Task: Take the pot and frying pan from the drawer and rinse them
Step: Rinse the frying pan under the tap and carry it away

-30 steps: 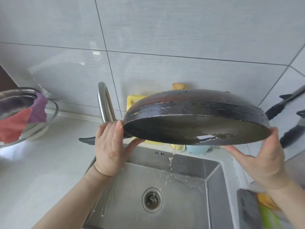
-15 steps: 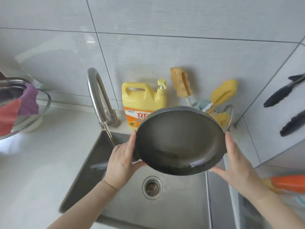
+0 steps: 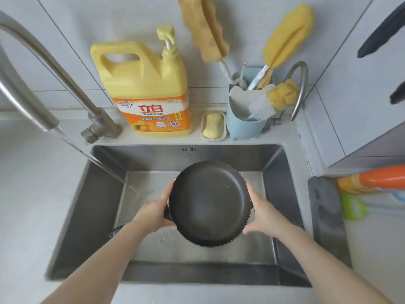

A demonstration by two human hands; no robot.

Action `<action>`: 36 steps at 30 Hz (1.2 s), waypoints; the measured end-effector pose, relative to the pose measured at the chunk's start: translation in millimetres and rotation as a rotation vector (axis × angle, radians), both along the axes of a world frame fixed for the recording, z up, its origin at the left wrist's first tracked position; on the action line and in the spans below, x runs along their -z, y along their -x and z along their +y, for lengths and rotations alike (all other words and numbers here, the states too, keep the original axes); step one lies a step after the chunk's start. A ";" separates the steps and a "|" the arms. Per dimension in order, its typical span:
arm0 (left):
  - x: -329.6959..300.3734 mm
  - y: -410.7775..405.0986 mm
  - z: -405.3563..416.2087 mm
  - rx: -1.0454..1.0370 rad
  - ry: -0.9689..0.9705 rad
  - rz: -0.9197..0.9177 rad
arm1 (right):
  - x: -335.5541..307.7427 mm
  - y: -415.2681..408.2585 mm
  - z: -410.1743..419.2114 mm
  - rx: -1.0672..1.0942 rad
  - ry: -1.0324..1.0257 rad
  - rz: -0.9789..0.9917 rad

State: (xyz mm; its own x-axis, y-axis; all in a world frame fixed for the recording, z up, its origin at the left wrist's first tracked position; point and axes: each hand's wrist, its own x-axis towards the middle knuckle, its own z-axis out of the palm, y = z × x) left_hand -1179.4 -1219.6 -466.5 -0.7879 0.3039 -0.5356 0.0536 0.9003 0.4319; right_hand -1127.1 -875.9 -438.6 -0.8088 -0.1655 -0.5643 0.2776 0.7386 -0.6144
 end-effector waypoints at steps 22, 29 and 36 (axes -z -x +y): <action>76.2 -15.2 9.5 -0.051 0.121 -0.178 | 100.9 0.6 -11.3 -0.057 -0.126 -0.163; 41.3 -19.9 -9.4 -0.209 0.140 -0.062 | 103.4 2.3 -11.6 -0.093 -0.174 -0.147; -62.0 2.8 -82.0 -0.753 -0.118 0.423 | 104.7 4.9 -11.8 -0.136 -0.180 -0.105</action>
